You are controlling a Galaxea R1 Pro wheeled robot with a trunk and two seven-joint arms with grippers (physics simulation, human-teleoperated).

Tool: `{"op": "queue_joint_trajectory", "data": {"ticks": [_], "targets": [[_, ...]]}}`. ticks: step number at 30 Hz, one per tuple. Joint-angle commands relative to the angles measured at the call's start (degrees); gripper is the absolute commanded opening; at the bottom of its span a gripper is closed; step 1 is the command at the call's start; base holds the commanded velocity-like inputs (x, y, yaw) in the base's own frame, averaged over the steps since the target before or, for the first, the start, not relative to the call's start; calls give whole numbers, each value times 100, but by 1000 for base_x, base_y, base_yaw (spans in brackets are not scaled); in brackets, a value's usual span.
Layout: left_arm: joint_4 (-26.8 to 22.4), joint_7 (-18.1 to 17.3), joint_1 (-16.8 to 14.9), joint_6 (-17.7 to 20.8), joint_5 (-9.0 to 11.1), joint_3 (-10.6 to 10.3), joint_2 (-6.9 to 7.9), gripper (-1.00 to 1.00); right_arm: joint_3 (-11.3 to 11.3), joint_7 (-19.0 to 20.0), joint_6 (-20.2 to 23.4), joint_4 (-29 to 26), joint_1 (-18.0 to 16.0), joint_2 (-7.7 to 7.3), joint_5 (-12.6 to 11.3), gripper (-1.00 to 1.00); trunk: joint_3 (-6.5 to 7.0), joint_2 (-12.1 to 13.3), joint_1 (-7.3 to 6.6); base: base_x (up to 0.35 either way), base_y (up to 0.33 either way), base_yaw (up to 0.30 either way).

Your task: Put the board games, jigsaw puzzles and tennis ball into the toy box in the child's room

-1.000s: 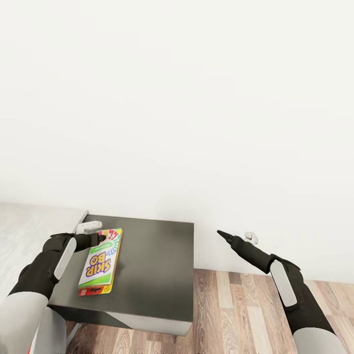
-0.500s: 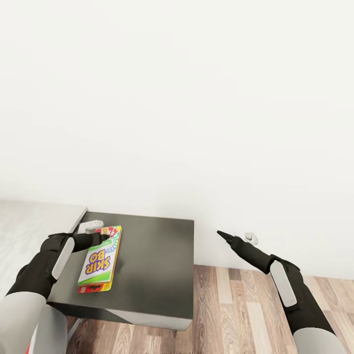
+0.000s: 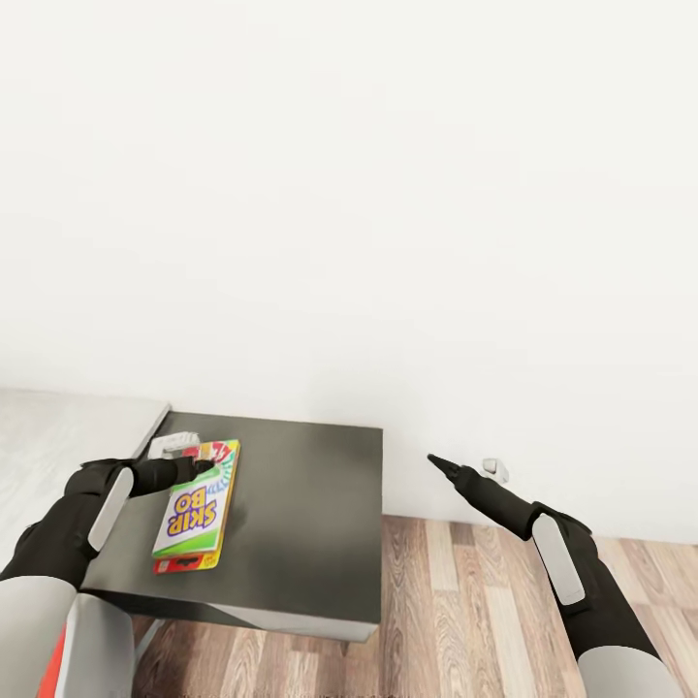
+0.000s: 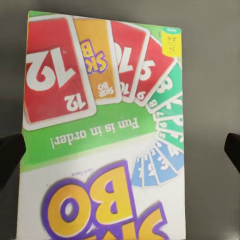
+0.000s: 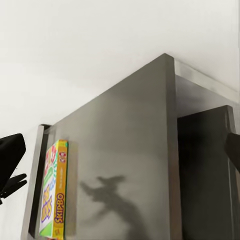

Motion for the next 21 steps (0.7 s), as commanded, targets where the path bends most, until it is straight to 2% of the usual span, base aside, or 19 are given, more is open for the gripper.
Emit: {"op": "queue_joint_trajectory", "data": {"ticks": [1, 4, 10, 21], "targets": [[-2, -32, -4, 30, -11, 26, 9, 100, -10, 6, 42, -1, -5, 1, -22, 100, -19, -11, 3, 0, 0, 0], [-3, -34, -4, 28, -9, 136, 78, 100, -12, 8, 42, 12, -5, 1, -23, 100, -47, -11, 3, 0, 0, 0], [-3, -28, -4, 28, -9, 253, 110, 100, -12, 6, 42, 19, -5, 1, -23, 100, -103, -11, 3, 0, 0, 0], [13, -25, -4, 28, -8, 286, 89, 100, -12, 2, 34, 29, -5, 1, -19, 100, -206, -11, 3, 0, 0, 0]]}}
